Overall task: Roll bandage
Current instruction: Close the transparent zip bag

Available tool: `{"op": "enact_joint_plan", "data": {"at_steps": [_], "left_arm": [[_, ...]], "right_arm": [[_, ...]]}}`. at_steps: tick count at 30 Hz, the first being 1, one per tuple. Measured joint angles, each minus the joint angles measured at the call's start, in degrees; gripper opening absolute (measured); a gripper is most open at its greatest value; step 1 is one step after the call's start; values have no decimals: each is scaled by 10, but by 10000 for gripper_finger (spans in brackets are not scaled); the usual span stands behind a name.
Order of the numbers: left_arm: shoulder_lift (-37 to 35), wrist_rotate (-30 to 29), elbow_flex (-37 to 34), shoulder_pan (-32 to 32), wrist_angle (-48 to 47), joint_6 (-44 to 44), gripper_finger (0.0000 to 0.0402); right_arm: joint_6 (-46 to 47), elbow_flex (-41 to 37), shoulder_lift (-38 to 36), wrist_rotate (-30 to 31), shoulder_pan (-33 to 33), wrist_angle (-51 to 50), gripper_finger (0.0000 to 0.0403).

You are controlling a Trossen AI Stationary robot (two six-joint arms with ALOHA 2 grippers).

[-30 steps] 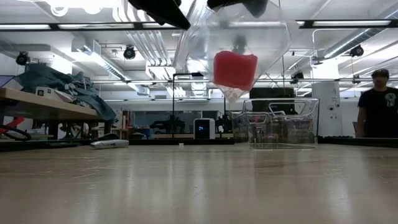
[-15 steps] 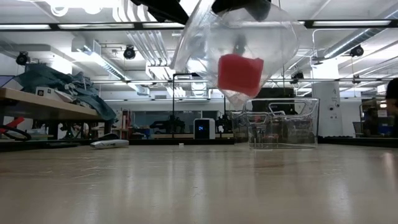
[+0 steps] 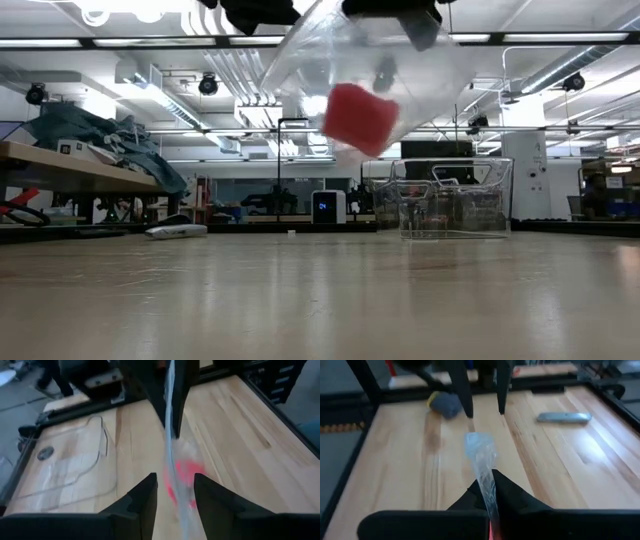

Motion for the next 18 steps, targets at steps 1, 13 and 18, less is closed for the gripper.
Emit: {"op": "enact_joint_plan", "data": {"at_steps": [1, 13, 18], "left_arm": [[0, 0, -2, 0, 10, 5, 121], [7, -4, -4, 9, 14, 8, 103], [9, -5, -4, 19, 14, 7, 90]], "right_arm": [[-4, -8, -1, 0, 0, 14, 0], [-32, -2, 0, 30, -1, 31, 0], [-32, -1, 0, 30, -1, 29, 0]]}}
